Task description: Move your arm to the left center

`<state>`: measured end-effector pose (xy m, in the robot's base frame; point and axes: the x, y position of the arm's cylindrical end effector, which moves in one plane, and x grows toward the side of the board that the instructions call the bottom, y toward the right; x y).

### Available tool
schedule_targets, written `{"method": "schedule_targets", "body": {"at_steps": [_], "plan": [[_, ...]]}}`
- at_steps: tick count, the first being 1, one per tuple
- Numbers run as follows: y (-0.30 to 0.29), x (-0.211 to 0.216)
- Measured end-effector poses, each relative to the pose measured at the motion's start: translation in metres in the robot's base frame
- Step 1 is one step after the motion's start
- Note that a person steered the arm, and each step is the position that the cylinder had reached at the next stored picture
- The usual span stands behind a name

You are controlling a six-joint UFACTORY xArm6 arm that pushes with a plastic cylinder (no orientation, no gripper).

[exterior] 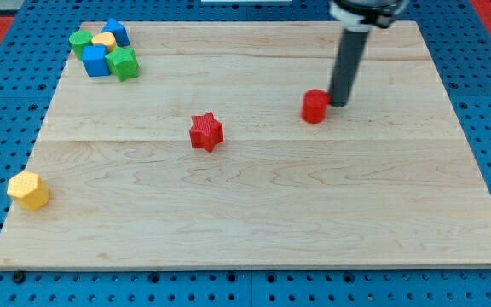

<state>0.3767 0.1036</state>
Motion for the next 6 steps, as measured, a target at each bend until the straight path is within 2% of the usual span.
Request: {"method": "schedule_targets", "body": {"at_steps": [2,3,4,6], "plan": [[-0.126,0.000],[-0.129,-0.005],[-0.166,-0.023],[-0.324,-0.023]]}}
